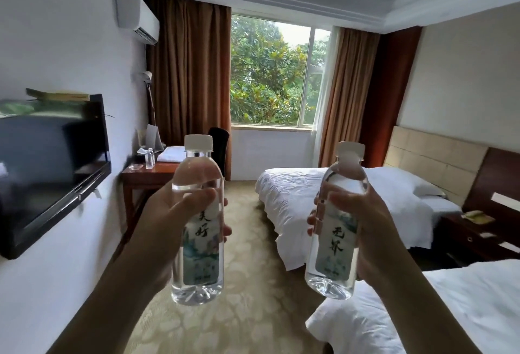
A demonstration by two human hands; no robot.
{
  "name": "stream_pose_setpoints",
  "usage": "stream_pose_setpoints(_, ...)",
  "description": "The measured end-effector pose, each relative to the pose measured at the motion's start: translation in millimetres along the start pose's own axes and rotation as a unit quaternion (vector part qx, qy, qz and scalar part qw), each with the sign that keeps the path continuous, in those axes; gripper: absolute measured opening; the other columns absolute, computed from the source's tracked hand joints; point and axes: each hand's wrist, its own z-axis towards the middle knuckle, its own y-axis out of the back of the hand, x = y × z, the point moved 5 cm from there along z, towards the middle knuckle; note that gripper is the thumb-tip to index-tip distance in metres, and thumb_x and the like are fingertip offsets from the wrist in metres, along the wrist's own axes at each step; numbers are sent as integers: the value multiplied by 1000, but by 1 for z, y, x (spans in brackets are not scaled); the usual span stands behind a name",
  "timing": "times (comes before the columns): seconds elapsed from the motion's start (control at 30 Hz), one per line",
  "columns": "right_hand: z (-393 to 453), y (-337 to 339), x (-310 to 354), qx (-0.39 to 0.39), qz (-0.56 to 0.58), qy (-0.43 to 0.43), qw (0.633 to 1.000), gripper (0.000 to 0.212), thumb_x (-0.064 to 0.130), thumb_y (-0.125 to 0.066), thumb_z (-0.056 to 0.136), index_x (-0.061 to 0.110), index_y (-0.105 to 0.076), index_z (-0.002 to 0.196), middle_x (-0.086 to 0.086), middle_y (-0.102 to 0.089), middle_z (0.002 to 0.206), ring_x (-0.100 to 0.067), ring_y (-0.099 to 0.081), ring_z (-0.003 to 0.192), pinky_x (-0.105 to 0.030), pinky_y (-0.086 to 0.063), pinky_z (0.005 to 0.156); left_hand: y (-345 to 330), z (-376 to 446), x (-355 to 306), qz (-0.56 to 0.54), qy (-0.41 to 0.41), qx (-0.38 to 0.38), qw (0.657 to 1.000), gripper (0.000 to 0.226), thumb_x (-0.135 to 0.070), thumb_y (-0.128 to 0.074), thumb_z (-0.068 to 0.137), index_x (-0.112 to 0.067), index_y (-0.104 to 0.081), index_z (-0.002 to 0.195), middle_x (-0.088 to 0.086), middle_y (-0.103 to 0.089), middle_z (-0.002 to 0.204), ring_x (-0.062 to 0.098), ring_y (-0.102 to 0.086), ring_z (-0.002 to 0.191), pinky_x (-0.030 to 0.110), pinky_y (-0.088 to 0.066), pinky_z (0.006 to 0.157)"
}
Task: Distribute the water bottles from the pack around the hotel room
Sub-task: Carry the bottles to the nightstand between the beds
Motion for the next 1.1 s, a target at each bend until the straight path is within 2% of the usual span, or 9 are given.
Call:
stream_pose_setpoints(0.1, 58, -3, -26, -12, -20, -6, 1000, 26, 28, -62, 76, 24, -60, 101, -6, -68, 78, -21, -70, 65, -29, -59, 61, 4, 70, 20, -9, 4, 20, 1000, 55, -37, -71, 60, -1, -63, 102, 20, -66, 81, 35, -69, 59, 38, -57, 53)
stream_pose_setpoints(0.2, 106, -2, -55, -26, -22, -13, 999, 25, 29, -64, 76, 24, -61, 100, -6, -68, 79, -20, -70, 66, -27, -58, 61, 8, 127, 43, -19, 16, 23, 999, 43, -30, -67, 68, -4, -64, 101, 18, -67, 79, 36, -69, 59, 42, -57, 53)
stream_pose_setpoints(0.27, 143, -1, -80, -33, -18, -16, 999, 25, 30, -64, 75, 26, -61, 100, -6, -68, 82, -21, -70, 68, -28, -59, 62, 10, 167, 63, -22, 20, 29, 999, 44, -33, -70, 66, -5, -65, 99, 17, -67, 76, 36, -69, 58, 41, -57, 52)
stream_pose_setpoints(0.4, 230, 0, -137, -28, -16, -6, 999, 24, 30, -65, 74, 27, -62, 98, -6, -68, 81, -24, -71, 69, -39, -61, 67, 8, 252, 108, -18, 19, 30, 999, 55, -39, -70, 59, -3, -64, 101, 18, -68, 77, 36, -69, 58, 36, -57, 52)
stream_pose_setpoints(0.53, 318, 3, -191, -8, 17, 18, 1000, 26, 25, -63, 77, 21, -59, 103, -4, -66, 79, -21, -68, 67, -31, -59, 64, 3, 340, 152, -12, 20, 41, 999, 61, -42, -70, 56, 0, -64, 100, 21, -66, 75, 37, -68, 57, 37, -56, 52)
stream_pose_setpoints(0.67, 414, 12, -240, -8, 36, 13, 999, 35, 26, -66, 74, 20, -58, 108, -9, -63, 82, -25, -68, 68, -35, -59, 66, -5, 436, 178, -5, 2, 48, 999, 63, -42, -71, 59, 2, -62, 104, 23, -64, 75, 37, -68, 58, 39, -57, 54)
stream_pose_setpoints(0.83, 517, 19, -282, 18, 15, 12, 1000, 16, 26, -62, 76, 29, -62, 92, -2, -68, 74, -22, -68, 67, -35, -61, 68, -13, 541, 212, -13, 14, 48, 999, 68, -43, -71, 58, 2, -61, 107, 24, -66, 76, 35, -69, 57, 35, -55, 52)
stream_pose_setpoints(0.97, 591, 44, -324, -22, -39, -1, 999, 31, 30, -66, 74, 28, -61, 104, -10, -67, 91, -26, -70, 77, -46, -62, 76, -25, 629, 254, -49, 27, 56, 997, 63, -42, -73, 55, -2, -63, 103, 20, -67, 74, 36, -69, 60, 38, -56, 55)
stream_pose_setpoints(1.1, 648, 75, -367, -80, -53, -17, 995, 33, 28, -65, 73, 23, -58, 105, -10, -65, 84, -22, -70, 68, -29, -58, 64, -58, 718, 306, -70, 25, 118, 990, 53, -38, -73, 57, -5, -66, 98, 18, -67, 73, 35, -68, 58, 39, -56, 54)
